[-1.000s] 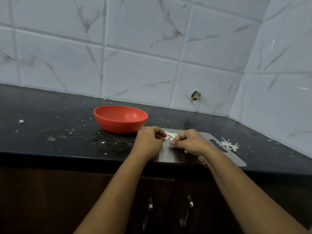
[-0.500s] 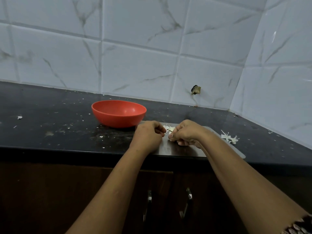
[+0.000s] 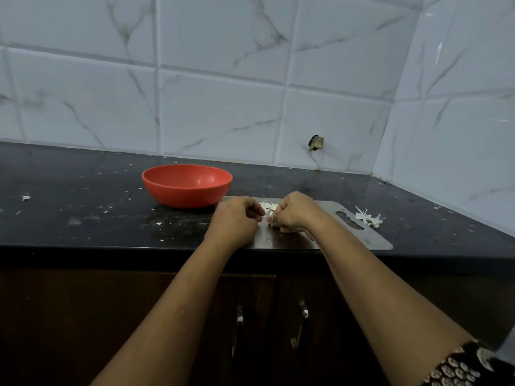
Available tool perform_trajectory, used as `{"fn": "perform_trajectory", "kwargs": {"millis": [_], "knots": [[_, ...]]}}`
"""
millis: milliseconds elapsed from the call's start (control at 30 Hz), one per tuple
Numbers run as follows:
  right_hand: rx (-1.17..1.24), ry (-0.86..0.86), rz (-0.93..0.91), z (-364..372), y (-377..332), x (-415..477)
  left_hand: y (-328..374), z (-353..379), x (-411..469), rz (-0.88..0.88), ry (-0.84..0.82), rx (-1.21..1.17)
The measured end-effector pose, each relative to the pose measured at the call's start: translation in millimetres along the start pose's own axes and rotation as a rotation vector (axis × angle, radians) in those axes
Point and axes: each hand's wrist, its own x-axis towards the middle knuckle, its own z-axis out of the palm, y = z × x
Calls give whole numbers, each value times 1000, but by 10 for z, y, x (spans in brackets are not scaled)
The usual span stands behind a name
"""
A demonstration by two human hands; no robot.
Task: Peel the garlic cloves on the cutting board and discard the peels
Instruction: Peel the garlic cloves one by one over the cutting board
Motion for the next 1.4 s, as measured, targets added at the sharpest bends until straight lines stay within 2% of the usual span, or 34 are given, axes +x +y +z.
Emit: {"fn": "perform_trajectory", "kwargs": {"millis": [133,233,333,467,533,667,833,933,1100,1200,1400], "knots": [[-195,125,-60,50,10,-35,45,-13,-35,18,10,12],[-162,169,-124,65,51,-95,60,-24,-76,40,46,18],[82,74,-122,-21,142,-104,76,-17,-96,67,67,55],[622,-42,-76,-3,201,-46,79,18,-83,87,105,119],[733,-60,-87,51,181,-28,81,37,-85,100,153,146],[703,-66,-115,79,148,-17,84,73,-100,104,214,225],[536,43,-205,141,176,-75,90,149,-134,151,317,394],[527,62,-265,170,187,-103,143,158,-170,159,342,484],[504,132,-361,215,221,-97,221,189,-182,151,351,529],[584,104,-355,191,244,-102,275,222,-179,221,357,572],[624,102,-377,183,269,-97,269,291,-151,217,380,500]]}}
